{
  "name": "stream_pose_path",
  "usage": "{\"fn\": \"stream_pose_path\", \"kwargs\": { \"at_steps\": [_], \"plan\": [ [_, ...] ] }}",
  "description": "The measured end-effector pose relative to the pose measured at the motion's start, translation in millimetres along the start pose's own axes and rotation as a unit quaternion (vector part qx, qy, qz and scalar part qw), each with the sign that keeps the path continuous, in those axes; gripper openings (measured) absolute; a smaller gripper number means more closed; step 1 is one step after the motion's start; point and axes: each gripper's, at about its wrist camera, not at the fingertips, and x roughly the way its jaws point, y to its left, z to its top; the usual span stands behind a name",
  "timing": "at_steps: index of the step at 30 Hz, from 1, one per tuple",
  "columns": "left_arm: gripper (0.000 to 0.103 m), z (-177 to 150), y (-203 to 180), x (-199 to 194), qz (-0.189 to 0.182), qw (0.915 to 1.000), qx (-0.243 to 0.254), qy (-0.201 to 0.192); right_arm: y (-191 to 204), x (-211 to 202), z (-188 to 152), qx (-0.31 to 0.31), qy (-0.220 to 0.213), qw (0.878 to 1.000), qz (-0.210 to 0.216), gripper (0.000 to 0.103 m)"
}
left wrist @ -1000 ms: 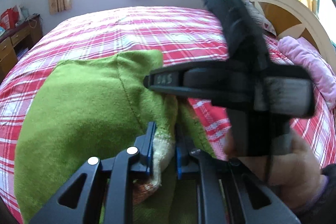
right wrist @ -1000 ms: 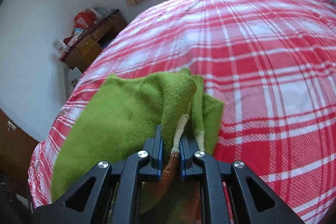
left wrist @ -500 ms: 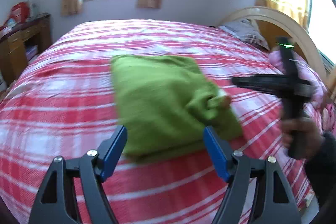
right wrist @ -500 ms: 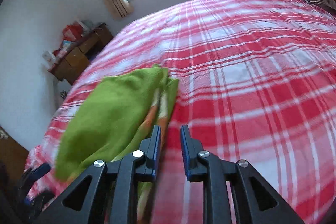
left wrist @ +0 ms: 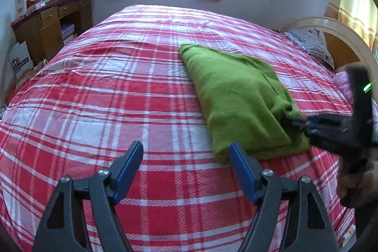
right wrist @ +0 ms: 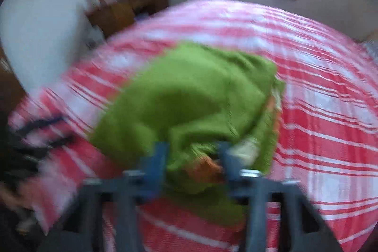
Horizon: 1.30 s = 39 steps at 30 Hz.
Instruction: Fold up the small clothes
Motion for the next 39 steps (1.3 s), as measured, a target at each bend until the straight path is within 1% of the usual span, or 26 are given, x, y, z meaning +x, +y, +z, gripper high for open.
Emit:
{"fn": "stream_pose_path", "kwargs": {
  "at_steps": [1,3,6,7,9,11,14,15,17,19,20,21,22,23,24,26,27,28,29,30,32,33,34,36,38,39],
  "plan": [
    [0.079,1,2,0,0.0,1.0,-0.003,0.0,-4,-2,-7,0.013,-0.006,1.0,0.003,0.016],
    [0.081,2,7,1,-0.004,1.0,-0.008,0.0,-12,-11,-14,0.029,-0.018,0.999,-0.005,0.014],
    [0.081,11,12,5,-0.017,0.9997,-0.019,0.001,-36,-32,-31,0.087,-0.043,0.995,-0.008,0.011],
    [0.081,15,12,7,-0.02,0.9996,-0.022,-0.003,-47,-39,-41,0.112,-0.049,0.992,-0.001,0.01],
    [0.082,21,12,11,-0.026,0.9994,-0.024,-0.006,-59,-38,-55,0.148,-0.045,0.988,0.013,0.01],
    [0.084,28,6,24,-0.03,0.9993,-0.022,0.003,-65,-35,-68,0.175,-0.048,0.983,0.03,0.01],
    [0.085,29,-5,46,-0.028,0.9994,-0.005,0.022,-64,-40,-66,0.182,-0.053,0.981,0.041,0.012],
    [0.085,27,-9,53,-0.019,0.9995,0.002,0.026,-63,-43,-64,0.183,-0.053,0.981,0.04,0.015],
    [0.086,23,-14,64,-0.01,0.9993,0.008,0.035,-63,-54,-58,0.186,-0.056,0.981,0.016,0.023],
    [0.091,19,-14,68,-0.008,0.9995,0.0,0.032,-59,-70,-46,0.18,-0.082,0.98,-0.029,0.026],
    [0.093,19,-14,68,-0.008,0.9995,-0.008,0.031,-56,-76,-40,0.17,-0.097,0.98,-0.03,0.028],
    [0.093,18,-14,69,-0.011,0.9993,-0.013,0.033,-52,-77,-32,0.161,-0.104,0.981,-0.02,0.032],
    [0.093,17,-14,70,-0.014,0.9991,-0.016,0.035,-48,-74,-22,0.154,-0.104,0.983,-0.003,0.047],
    [0.093,17,-14,70,-0.014,0.9991,-0.018,0.037,-46,-70,-15,0.153,-0.104,0.983,0.01,0.06],
    [0.093,17,-15,69,-0.013,0.9991,-0.017,0.037,-43,-59,-6,0.154,-0.103,0.982,0.022,0.061],
    [0.093,17,-18,64,-0.01,0.9993,-0.003,0.035,-42,-36,7,0.155,-0.085,0.984,0.013,0.061],
    [0.093,18,-18,62,-0.009,0.9994,0.003,0.033,-43,-20,12,0.16,-0.067,0.985,0.012,0.061],
    [0.093,20,-17,58,-0.009,0.9995,0.007,0.029,-45,-5,14,0.165,-0.047,0.985,0.016,0.058],
    [0.093,23,-15,54,-0.01,0.9997,0.007,0.023,-46,5,14,0.171,-0.034,0.984,0.019,0.028],
    [0.093,27,-14,50,-0.011,0.9998,0.007,0.014,-50,13,14,0.173,-0.029,0.984,0.015,0.017],
    [0.093,39,-12,45,-0.008,1.0,0.001,-0.004,-44,13,15,0.147,-0.041,0.988,-0.003,0.016],
    [0.093,46,-11,44,-0.006,0.9999,-0.004,-0.012,-37,7,16,0.121,-0.055,0.991,-0.03,0.016],
    [0.093,55,-12,47,-0.004,0.9998,-0.012,-0.017,-33,-2,16,0.106,-0.074,0.99,-0.055,0.016],
    [0.093,65,-14,58,0.003,0.9997,-0.021,-0.014,-41,-7,17,0.125,-0.084,0.987,-0.057,0.016],
    [0.093,68,-20,77,0.021,0.9995,-0.023,0.0,-54,1,14,0.147,-0.07,0.985,-0.063,0.016],
    [0.093,65,-22,85,0.024,0.9994,-0.022,0.009,-59,9,10,0.152,-0.06,0.984,-0.065,0.016]
  ]
}}
